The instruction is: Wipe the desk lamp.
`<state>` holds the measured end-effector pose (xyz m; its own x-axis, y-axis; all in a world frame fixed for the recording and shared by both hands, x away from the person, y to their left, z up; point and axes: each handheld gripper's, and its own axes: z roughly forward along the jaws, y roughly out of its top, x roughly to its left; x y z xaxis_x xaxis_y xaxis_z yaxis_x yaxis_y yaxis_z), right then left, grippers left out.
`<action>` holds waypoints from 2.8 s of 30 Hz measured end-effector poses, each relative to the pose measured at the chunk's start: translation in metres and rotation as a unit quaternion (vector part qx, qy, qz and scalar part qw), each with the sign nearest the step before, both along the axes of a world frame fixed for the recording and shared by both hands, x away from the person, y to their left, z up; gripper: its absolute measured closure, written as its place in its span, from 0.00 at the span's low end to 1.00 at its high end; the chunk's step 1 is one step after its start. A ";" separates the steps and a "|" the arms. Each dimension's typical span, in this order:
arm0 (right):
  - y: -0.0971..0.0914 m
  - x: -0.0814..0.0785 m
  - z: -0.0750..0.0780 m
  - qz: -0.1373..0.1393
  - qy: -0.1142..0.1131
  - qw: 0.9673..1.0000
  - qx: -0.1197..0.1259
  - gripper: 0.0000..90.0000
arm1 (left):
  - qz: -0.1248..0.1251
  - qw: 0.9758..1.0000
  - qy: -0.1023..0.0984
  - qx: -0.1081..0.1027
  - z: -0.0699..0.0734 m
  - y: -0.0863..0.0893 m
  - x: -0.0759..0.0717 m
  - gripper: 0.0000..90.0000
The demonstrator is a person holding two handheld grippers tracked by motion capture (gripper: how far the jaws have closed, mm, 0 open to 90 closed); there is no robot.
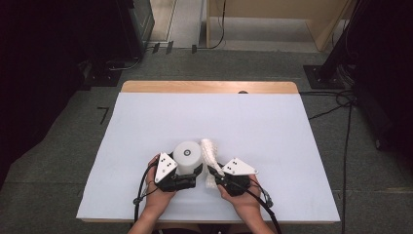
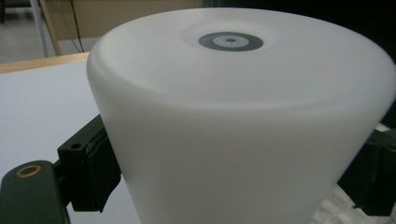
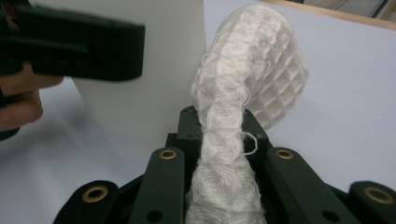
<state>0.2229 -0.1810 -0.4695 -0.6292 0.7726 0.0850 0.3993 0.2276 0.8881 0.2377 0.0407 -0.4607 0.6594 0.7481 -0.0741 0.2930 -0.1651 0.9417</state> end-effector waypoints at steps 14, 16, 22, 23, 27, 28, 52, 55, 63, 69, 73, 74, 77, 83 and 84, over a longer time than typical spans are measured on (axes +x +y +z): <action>-0.005 -0.004 0.010 -0.006 -0.021 1.000 0.019 0.84 | -0.005 1.000 0.000 -0.002 0.001 -0.001 -0.001 0.10; 0.000 -0.003 0.002 -0.004 -0.007 1.000 0.010 0.84 | -0.001 1.000 -0.003 -0.008 0.005 0.004 0.000 0.10; 0.003 -0.003 -0.001 -0.005 -0.001 1.000 0.004 0.84 | -0.006 1.000 0.000 -0.019 0.005 0.005 0.001 0.10; 0.002 -0.003 0.001 -0.006 -0.005 1.000 0.007 0.84 | -0.009 1.000 -0.001 -0.015 0.004 0.004 0.001 0.10; -0.003 -0.004 0.011 -0.010 -0.019 1.000 0.022 0.84 | -0.019 1.000 0.006 0.004 -0.003 -0.005 -0.001 0.10; -0.005 -0.004 0.014 -0.011 -0.022 0.999 0.026 0.84 | -0.021 1.000 0.010 0.003 -0.004 -0.006 0.000 0.10; -0.014 0.004 0.003 -0.028 -0.005 0.999 0.016 0.84 | 0.010 1.000 -0.007 0.024 -0.016 -0.001 0.008 0.10; -0.019 0.006 0.004 -0.036 -0.008 0.999 0.019 0.84 | 0.010 0.999 -0.017 0.033 -0.020 -0.002 0.007 0.09; -0.022 0.006 0.005 -0.040 -0.006 0.999 0.020 0.84 | 0.048 0.998 -0.014 0.037 -0.017 -0.007 -0.003 0.00; -0.021 0.006 0.003 -0.041 -0.002 0.999 0.019 0.84 | 0.100 0.993 0.012 0.061 -0.022 -0.021 -0.004 0.00; -0.020 0.006 0.003 -0.036 -0.004 0.999 0.017 0.84 | 0.099 0.993 0.006 0.061 -0.023 -0.021 -0.005 0.09; -0.019 0.006 0.002 -0.036 -0.002 0.999 0.017 0.84 | 0.097 0.993 0.006 0.062 -0.023 -0.020 -0.005 0.09; -0.018 0.006 0.000 -0.033 0.000 0.999 0.013 0.84 | 0.090 0.994 0.010 0.061 -0.022 -0.019 -0.003 0.09; -0.010 0.004 -0.003 -0.021 0.003 1.000 0.008 0.84 | 0.074 0.997 -0.001 0.034 -0.012 -0.010 -0.002 0.09; -0.009 0.004 -0.004 -0.020 0.005 1.000 0.008 0.84 | 0.069 0.997 -0.005 0.029 -0.009 -0.008 -0.002 0.09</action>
